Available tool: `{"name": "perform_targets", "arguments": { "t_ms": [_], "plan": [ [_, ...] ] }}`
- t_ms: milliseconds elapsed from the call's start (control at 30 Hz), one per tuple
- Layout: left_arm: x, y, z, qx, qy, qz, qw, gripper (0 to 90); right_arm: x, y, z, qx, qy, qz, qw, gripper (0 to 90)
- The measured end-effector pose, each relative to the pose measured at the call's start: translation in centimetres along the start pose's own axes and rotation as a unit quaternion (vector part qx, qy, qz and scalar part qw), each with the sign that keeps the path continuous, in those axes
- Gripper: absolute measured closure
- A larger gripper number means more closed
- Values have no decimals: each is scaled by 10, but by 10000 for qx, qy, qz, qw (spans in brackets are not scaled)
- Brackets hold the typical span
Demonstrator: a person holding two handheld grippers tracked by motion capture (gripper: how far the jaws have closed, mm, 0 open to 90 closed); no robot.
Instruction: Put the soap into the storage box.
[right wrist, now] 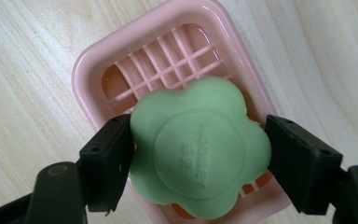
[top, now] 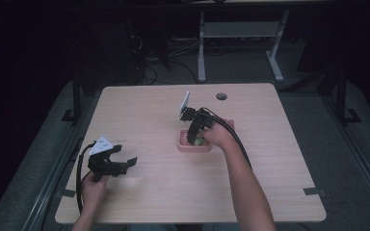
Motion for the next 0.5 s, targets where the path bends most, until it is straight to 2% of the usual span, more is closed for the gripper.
{"name": "perform_targets", "arguments": {
  "t_ms": [367, 500],
  "plan": [
    [0, -1, 0, -16, 2, -2, 10000, 144, 1, 0, 0, -7, -6, -15, 10000, 255],
    [0, -1, 1, -12, 17, 1, 10000, 143, 2, 4, 0, -54, -81, -82, 9999, 227]
  ]
}}
Point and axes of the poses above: each handheld gripper's, and its own axes: y roughly backward along the jaws, x roughly out of its underside, z roughly to its left, the point moved 2 cm from there along -y, roughly forward along the jaws, and after that the axes turned 7 degrees about -x, right-handed, at the moved point
